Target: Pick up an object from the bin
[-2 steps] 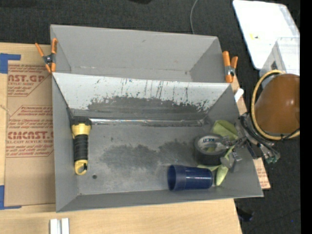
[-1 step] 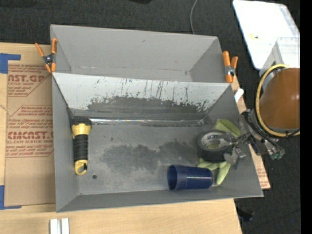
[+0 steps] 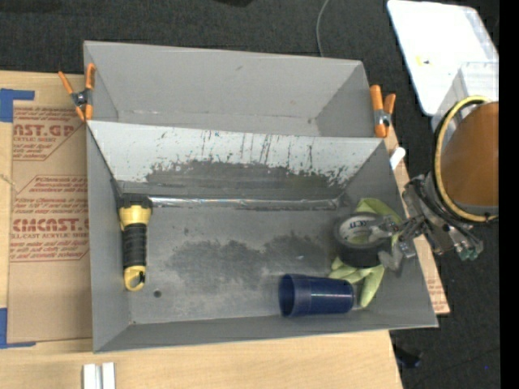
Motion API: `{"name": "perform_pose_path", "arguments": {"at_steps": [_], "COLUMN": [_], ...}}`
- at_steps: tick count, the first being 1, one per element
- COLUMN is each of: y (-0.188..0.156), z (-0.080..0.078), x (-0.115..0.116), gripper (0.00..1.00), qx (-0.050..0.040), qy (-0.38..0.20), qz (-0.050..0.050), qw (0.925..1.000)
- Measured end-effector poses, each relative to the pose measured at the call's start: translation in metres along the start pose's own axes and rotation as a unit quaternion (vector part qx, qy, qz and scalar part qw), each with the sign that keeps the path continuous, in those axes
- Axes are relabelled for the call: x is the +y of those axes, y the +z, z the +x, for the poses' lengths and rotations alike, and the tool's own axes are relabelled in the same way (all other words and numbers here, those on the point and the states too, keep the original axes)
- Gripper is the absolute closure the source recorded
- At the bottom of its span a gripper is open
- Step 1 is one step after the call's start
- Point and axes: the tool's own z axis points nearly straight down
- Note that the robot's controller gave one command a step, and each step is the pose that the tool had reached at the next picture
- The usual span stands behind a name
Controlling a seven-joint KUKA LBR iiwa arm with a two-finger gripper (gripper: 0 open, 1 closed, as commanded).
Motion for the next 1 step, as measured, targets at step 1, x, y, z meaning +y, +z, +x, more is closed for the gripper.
{"name": "perform_pose_path", "arguments": {"at_steps": [1], "y": [-0.0315], "z": [-0.0020], "x": [-0.0012], "gripper": [1.00], "qx": [-0.0039], "qy": [0.000], "qz": [0.003], "qw": [1.0000]}}
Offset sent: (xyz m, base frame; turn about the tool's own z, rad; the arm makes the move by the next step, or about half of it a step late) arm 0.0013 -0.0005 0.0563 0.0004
